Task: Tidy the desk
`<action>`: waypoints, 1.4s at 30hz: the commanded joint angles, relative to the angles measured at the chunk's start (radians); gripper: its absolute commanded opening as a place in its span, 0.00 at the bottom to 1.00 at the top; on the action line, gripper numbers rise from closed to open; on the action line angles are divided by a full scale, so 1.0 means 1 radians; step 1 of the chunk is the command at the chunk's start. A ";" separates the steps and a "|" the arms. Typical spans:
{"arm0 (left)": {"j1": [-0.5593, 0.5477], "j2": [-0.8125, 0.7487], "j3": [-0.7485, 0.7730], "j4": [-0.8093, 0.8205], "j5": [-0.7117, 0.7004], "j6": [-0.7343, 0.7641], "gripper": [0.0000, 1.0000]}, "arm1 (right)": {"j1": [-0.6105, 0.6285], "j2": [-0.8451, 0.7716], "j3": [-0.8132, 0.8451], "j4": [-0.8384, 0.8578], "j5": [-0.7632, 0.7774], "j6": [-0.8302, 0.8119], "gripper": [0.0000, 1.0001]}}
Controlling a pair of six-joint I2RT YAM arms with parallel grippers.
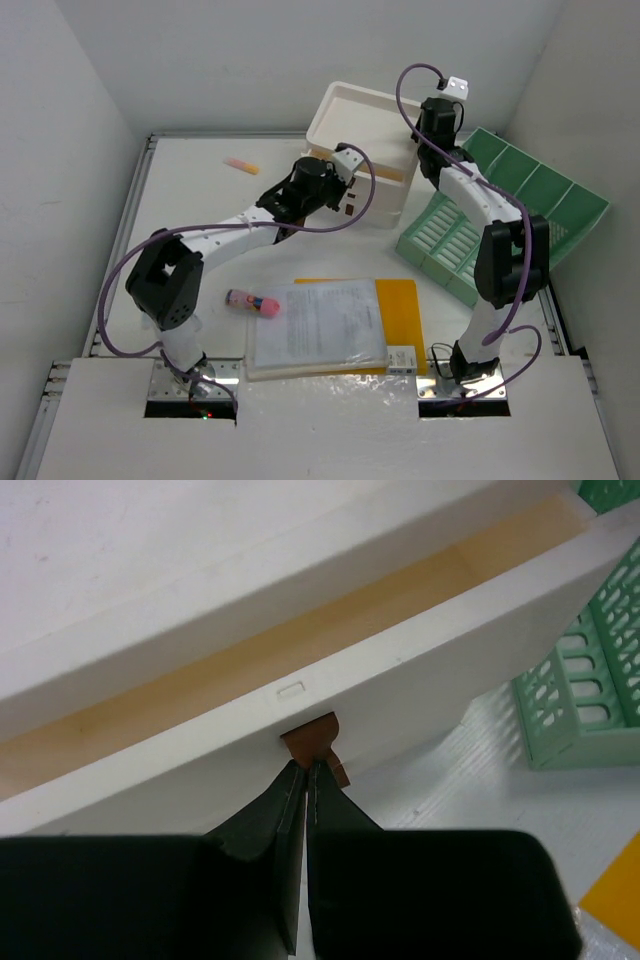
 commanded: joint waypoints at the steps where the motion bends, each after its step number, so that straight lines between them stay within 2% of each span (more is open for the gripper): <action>1: 0.000 -0.076 -0.001 -0.004 0.056 0.026 0.00 | 0.020 0.006 -0.032 -0.168 -0.026 -0.001 0.00; 7: -0.001 -0.177 -0.031 -0.146 0.085 0.032 0.00 | 0.022 -0.002 -0.038 -0.171 0.005 0.011 0.00; 13: -0.001 -0.350 -0.172 -0.295 0.125 0.069 0.00 | 0.022 0.017 -0.009 -0.186 0.003 0.008 0.00; 15: -0.001 -0.362 -0.168 -0.337 0.170 0.104 0.00 | 0.022 0.023 -0.002 -0.186 -0.001 0.010 0.00; 17: -0.007 -0.366 -0.134 -0.409 0.194 0.158 0.35 | 0.020 0.026 0.003 -0.188 -0.009 0.008 0.00; 18: -0.007 -0.367 -0.092 -0.484 0.218 0.181 0.66 | 0.022 0.026 0.005 -0.188 -0.012 0.004 0.00; 19: -0.009 -0.369 -0.062 -0.530 0.227 0.209 0.82 | 0.022 0.024 0.005 -0.188 -0.024 0.000 0.00; 20: -0.009 -0.379 -0.033 -0.587 0.235 0.236 0.93 | 0.022 0.024 0.003 -0.183 -0.032 -0.004 0.00; 21: -0.007 -0.385 0.000 -0.709 0.250 0.317 1.00 | 0.020 0.023 0.003 -0.182 -0.038 -0.016 0.00; 22: -0.009 -0.398 0.063 -0.775 0.261 0.377 0.99 | 0.020 0.023 0.003 -0.177 -0.047 -0.020 0.00; 23: -0.009 -0.427 0.090 -0.853 0.275 0.531 1.00 | 0.020 0.023 0.003 -0.176 -0.062 -0.024 0.00; 24: -0.009 -0.436 0.117 -1.052 0.309 0.634 1.00 | 0.020 0.023 0.003 -0.174 -0.070 -0.033 0.00; 25: -0.009 -0.447 0.149 -1.146 0.313 0.739 1.00 | 0.020 0.023 0.003 -0.171 -0.076 -0.035 0.00; 26: -0.006 -0.470 0.144 -1.308 0.304 0.904 1.00 | 0.022 0.024 0.002 -0.171 -0.090 -0.036 0.00; 28: -0.004 -0.496 0.009 -1.386 0.266 1.011 1.00 | 0.020 0.024 0.003 -0.171 -0.102 -0.041 0.00; 31: -0.001 -0.510 -0.253 -1.318 0.139 1.010 1.00 | 0.020 0.024 0.008 -0.182 -0.112 -0.052 0.00; 32: 0.002 -0.520 -0.353 -1.251 0.093 1.010 1.00 | 0.020 0.024 0.009 -0.186 -0.113 -0.059 0.00; 42: 0.109 -0.525 -0.527 -0.913 0.131 1.051 1.00 | 0.022 0.001 -0.028 -0.182 -0.122 -0.076 0.00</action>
